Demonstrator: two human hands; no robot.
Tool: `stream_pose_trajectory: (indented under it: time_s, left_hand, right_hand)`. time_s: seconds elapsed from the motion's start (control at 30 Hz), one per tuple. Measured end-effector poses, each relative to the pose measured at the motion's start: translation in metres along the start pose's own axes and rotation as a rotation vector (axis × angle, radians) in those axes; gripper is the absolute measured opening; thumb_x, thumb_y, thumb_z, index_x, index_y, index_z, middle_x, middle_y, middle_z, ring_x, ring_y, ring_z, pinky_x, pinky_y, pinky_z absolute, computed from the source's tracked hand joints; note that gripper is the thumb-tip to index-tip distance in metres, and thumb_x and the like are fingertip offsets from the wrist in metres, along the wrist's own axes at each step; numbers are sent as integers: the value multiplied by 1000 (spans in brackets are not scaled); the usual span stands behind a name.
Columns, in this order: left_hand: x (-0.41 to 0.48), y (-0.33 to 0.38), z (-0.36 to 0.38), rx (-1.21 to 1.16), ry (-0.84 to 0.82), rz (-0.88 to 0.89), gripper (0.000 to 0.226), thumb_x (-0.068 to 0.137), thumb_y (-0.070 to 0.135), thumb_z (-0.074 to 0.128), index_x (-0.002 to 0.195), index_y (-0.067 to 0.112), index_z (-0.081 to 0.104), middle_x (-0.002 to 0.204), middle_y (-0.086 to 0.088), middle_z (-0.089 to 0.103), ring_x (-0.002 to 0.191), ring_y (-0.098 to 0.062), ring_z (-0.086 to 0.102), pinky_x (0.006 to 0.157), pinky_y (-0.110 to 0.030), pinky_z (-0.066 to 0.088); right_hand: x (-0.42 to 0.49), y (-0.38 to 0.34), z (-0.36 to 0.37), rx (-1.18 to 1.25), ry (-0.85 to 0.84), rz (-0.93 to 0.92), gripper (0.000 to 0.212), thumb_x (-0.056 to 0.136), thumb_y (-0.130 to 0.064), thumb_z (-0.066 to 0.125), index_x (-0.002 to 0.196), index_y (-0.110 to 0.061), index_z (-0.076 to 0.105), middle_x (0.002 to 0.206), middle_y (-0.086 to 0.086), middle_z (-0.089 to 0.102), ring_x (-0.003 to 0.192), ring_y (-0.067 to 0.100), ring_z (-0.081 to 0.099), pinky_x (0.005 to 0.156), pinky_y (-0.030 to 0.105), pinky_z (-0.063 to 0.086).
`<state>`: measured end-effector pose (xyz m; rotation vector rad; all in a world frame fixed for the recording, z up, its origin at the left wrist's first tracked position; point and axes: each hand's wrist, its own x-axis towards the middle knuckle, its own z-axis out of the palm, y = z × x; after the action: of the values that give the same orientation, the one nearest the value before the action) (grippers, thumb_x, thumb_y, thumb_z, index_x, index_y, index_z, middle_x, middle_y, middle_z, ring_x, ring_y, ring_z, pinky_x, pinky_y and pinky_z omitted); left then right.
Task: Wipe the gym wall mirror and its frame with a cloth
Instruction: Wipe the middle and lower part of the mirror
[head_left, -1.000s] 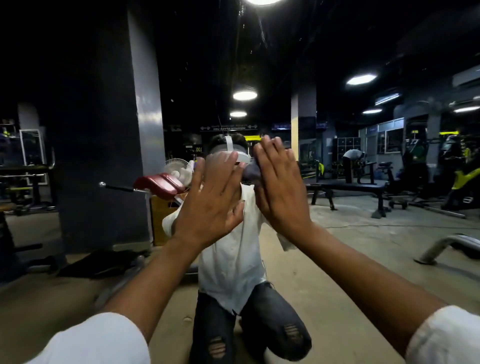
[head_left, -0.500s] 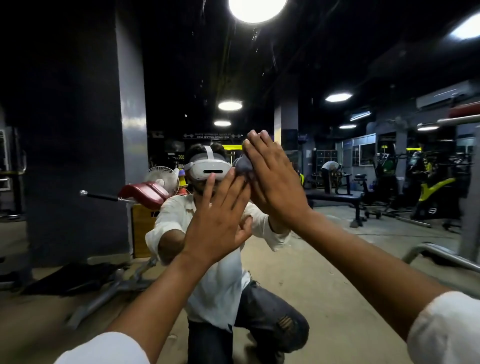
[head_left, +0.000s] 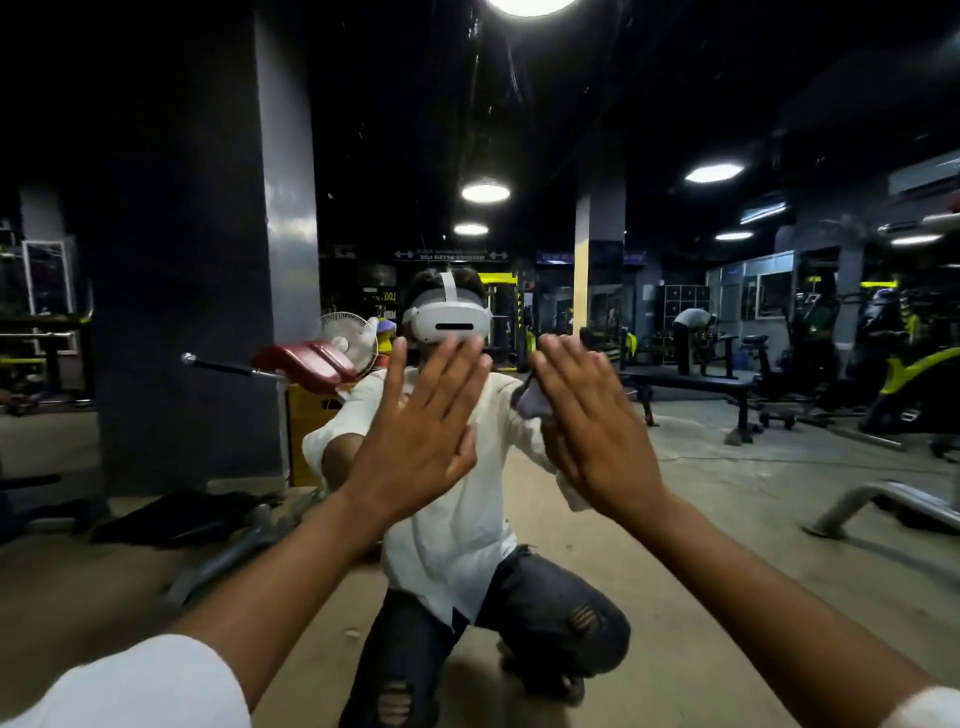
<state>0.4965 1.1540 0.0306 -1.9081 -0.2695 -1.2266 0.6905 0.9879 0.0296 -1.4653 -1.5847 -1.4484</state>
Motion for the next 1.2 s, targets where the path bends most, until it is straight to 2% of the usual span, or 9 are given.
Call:
stream_pose_trajectory:
  time_s: [0.07, 0.13, 0.3, 0.43, 0.6, 0.73, 0.83, 1.03, 1.2]
  left_hand:
    - [-22, 27, 6, 29, -59, 69, 78, 105, 38, 47, 169, 5, 17, 178, -17, 7, 165, -36, 8, 127, -70, 15]
    - [-36, 44, 10, 35, -79, 13, 79, 104, 37, 48, 169, 3, 17, 177, -19, 9, 165, -37, 9, 129, -67, 13]
    - [-40, 48, 14, 29, -94, 37, 81, 105, 43, 48, 167, 0, 19, 175, -25, 13, 162, -43, 13, 125, -73, 16]
    - [-45, 53, 16, 72, -123, 27, 84, 105, 50, 46, 167, 0, 19, 174, -26, 13, 162, -45, 12, 126, -72, 12]
    - [-35, 51, 10, 57, -32, 1, 71, 103, 46, 56, 157, -1, 47, 168, -24, 32, 155, -40, 32, 123, -67, 26]
    - [15, 37, -7, 41, 55, 40, 42, 102, 37, 63, 129, 5, 62, 147, -18, 51, 132, -36, 45, 120, -58, 34]
    - [70, 37, -12, 13, 48, 50, 54, 106, 42, 54, 145, 5, 52, 168, -20, 37, 156, -37, 30, 129, -60, 20]
    - [160, 53, -9, 43, 1, -56, 75, 111, 51, 33, 170, 9, 14, 178, -15, 8, 166, -30, 5, 132, -58, 10]
    - [159, 55, -1, 79, -22, -58, 78, 111, 53, 31, 171, 9, 5, 179, -12, -2, 166, -28, -3, 131, -59, 10]
  right_hand:
    - [-18, 5, 2, 56, 128, 264, 63, 107, -21, 48, 163, -3, 29, 174, 12, 19, 163, 29, 12, 130, 55, 15]
    - [-50, -11, 12, 89, 123, 320, 65, 105, -18, 53, 163, -1, 29, 173, 14, 19, 162, 32, 12, 130, 56, 15]
    - [-145, -23, 27, 96, -183, -148, 69, 100, -14, 55, 162, -1, 29, 174, 16, 17, 162, 34, 14, 128, 58, 21]
    - [-171, -22, 31, 113, -129, 17, 65, 102, -15, 49, 162, 0, 30, 173, 17, 18, 161, 36, 16, 126, 62, 23]
    - [-205, -6, 31, 39, -297, -300, 63, 108, -31, 32, 164, -4, 26, 174, 14, 16, 162, 33, 13, 127, 56, 20]
    - [-168, 47, -3, 40, -27, 161, 69, 103, -14, 57, 164, -2, 26, 174, 16, 17, 162, 33, 13, 128, 60, 19]
    - [-113, 68, -17, 62, 161, 486, 64, 108, -17, 45, 165, -3, 21, 175, 15, 13, 163, 30, 6, 131, 54, 9]
    - [-18, 94, -30, -18, -21, -101, 64, 111, -22, 49, 165, -4, 22, 175, 15, 12, 163, 28, 6, 132, 51, 13]
    - [36, 146, -57, 65, 303, 500, 59, 113, -27, 33, 166, -7, 19, 175, 11, 12, 163, 24, 3, 133, 46, 3]
